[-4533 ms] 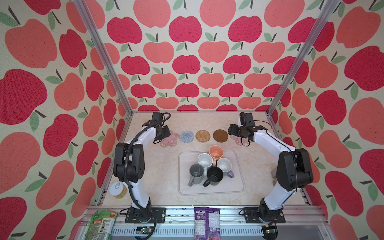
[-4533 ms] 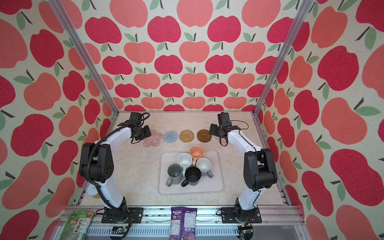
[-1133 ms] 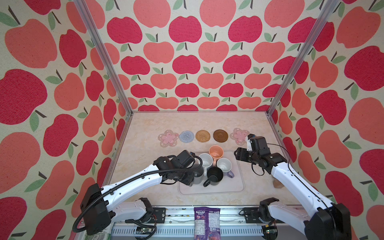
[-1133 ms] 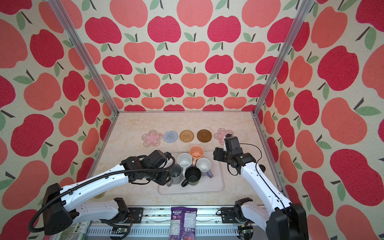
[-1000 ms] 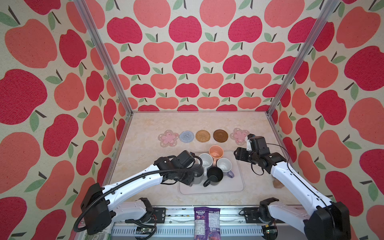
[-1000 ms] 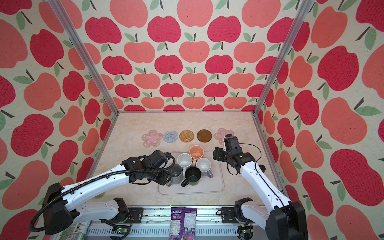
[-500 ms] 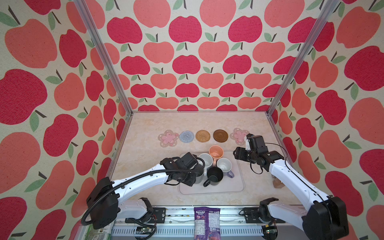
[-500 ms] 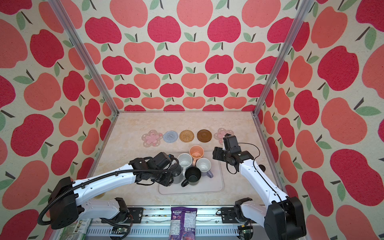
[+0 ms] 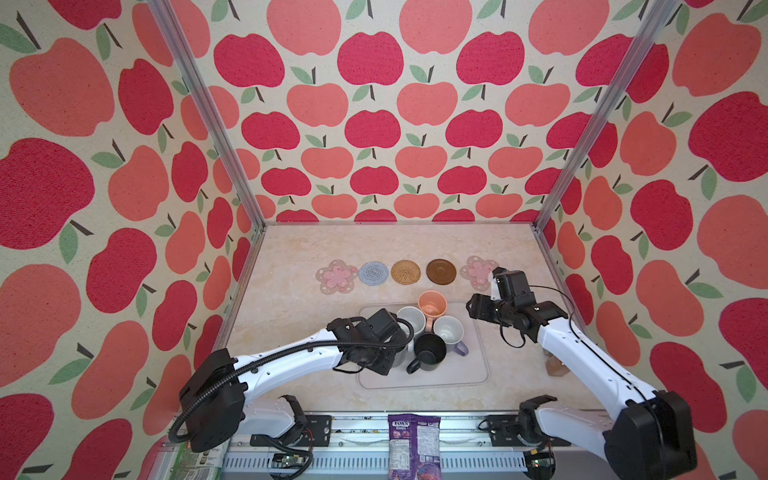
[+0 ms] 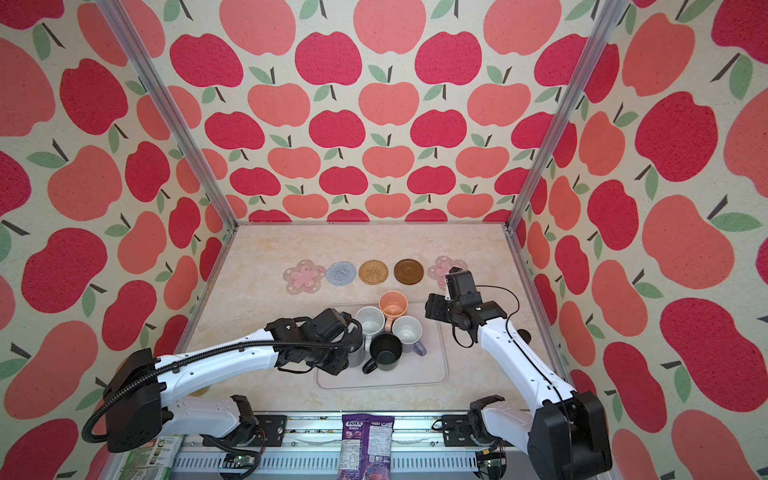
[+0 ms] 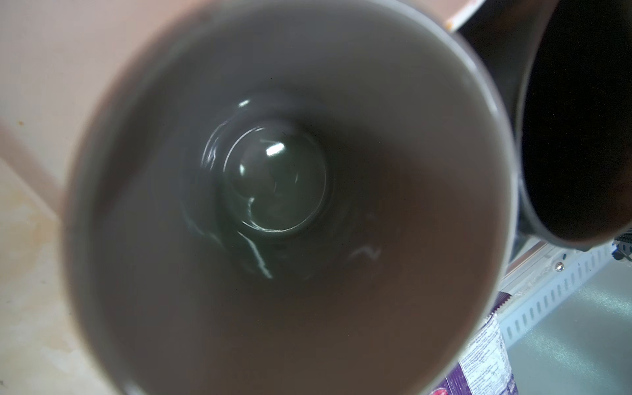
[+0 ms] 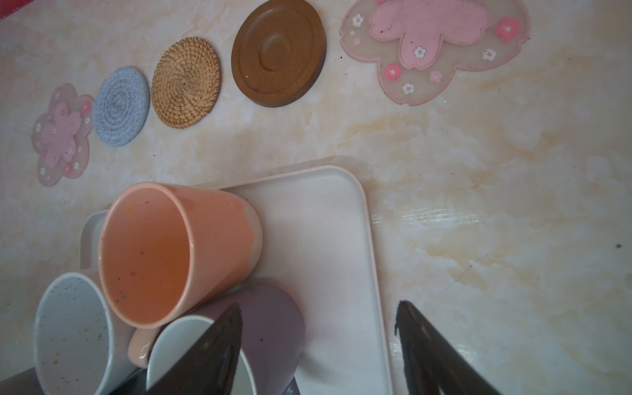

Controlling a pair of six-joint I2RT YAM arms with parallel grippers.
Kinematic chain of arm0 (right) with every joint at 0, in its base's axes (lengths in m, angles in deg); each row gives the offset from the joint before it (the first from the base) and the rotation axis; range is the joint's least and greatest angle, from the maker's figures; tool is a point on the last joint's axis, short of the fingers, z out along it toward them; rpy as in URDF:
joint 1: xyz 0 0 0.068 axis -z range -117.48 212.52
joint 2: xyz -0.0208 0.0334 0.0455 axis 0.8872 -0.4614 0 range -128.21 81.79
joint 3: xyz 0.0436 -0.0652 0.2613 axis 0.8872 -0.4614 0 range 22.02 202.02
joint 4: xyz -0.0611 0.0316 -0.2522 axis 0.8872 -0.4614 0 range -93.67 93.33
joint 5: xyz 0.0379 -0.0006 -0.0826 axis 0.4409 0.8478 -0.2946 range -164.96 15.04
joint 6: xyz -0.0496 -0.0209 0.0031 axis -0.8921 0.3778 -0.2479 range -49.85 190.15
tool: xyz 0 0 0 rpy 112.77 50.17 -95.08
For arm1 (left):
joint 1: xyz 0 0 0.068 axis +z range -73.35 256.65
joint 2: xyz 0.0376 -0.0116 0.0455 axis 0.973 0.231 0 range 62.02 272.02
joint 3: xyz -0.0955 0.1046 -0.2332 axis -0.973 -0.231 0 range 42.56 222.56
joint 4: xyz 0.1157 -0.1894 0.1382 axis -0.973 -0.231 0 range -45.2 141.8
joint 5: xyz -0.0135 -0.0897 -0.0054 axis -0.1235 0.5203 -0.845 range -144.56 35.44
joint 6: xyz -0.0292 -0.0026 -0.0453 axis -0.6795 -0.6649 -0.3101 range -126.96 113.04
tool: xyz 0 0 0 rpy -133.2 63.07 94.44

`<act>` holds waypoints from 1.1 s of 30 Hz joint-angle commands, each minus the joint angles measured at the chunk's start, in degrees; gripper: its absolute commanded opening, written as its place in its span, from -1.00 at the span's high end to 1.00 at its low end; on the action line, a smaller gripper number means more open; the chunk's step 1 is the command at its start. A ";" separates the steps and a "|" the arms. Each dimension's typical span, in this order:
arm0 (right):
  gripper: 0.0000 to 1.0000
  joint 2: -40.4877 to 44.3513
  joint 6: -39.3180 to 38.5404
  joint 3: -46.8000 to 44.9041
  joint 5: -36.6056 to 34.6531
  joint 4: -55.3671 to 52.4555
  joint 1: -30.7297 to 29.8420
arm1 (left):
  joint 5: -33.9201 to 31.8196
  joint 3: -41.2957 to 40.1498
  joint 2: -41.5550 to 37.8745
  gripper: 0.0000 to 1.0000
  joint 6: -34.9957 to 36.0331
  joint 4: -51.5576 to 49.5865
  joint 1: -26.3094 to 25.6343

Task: Place cups on coasters
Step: Pick up the cup from the tray.

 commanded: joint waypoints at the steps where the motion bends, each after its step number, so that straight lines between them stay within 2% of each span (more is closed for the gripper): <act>1: -0.48 0.28 0.70 1.43 -0.79 0.19 -0.48 | -2.91 -0.35 1.00 0.35 -1.09 2.45 -0.05; 23: -0.48 0.33 0.95 0.27 -1.06 0.59 -0.48 | -7.89 -0.26 1.44 0.56 -3.08 -0.68 -1.38; 28: -0.48 0.45 0.95 0.08 -1.11 0.58 -0.47 | -10.32 -0.19 1.20 0.79 -3.92 -1.86 -1.74; 33: -0.48 0.55 1.07 -0.23 -1.06 0.62 -0.48 | -10.54 -0.17 0.80 0.82 -4.10 -2.28 -1.78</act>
